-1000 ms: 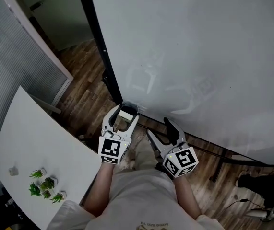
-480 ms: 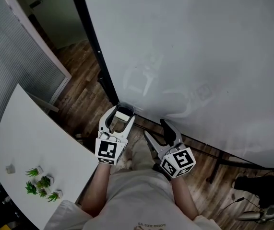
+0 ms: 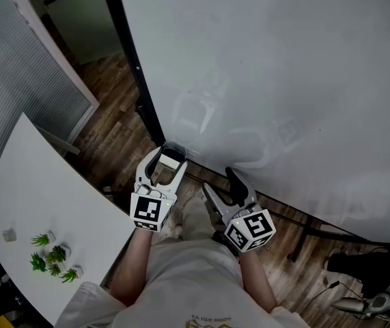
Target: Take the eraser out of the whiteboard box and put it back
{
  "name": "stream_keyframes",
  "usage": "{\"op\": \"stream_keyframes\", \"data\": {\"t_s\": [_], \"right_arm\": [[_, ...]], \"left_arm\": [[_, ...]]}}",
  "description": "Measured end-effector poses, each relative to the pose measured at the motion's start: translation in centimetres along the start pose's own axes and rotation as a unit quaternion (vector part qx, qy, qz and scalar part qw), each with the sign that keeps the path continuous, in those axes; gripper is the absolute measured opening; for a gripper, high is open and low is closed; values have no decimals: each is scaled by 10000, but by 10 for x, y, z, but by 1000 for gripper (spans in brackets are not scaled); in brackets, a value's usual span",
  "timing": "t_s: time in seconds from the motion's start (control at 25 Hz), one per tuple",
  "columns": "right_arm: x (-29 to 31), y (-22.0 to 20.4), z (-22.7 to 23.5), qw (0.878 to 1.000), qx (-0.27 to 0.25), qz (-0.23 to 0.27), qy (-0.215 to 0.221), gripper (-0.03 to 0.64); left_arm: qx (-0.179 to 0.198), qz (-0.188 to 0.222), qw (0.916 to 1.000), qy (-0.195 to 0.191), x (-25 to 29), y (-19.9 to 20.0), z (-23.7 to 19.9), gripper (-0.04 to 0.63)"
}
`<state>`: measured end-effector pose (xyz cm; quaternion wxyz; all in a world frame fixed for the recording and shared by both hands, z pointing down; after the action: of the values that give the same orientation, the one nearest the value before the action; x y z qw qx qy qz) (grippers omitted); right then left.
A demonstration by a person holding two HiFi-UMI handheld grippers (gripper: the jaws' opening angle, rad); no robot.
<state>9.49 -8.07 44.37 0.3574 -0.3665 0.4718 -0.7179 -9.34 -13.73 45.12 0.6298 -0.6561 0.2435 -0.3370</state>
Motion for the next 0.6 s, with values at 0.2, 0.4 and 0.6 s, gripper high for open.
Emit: {"op": "stream_keyframes", "data": {"t_s": [0.2, 0.4, 0.6], "right_arm": [[-1, 3, 0, 10000, 12, 47, 17, 299], [-2, 2, 2, 10000, 14, 35, 29, 299], [-1, 1, 0, 10000, 7, 5, 51, 299]], "left_arm": [[-28, 15, 10000, 40, -1, 3, 0, 267], [-83, 16, 9999, 70, 0, 2, 1, 267], [-178, -18, 9998, 98, -3, -3, -1, 267]]}}
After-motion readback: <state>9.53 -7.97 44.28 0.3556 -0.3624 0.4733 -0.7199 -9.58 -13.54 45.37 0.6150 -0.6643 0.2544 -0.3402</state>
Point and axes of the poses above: the fingertips, and each gripper's own axes: x forward along the fingers, z to its right, y out of its top, the point moved 8 cm from there along -x, backward along the fingers, and after that the axes turned 7 degrees about -y, right-handed, at the moved point
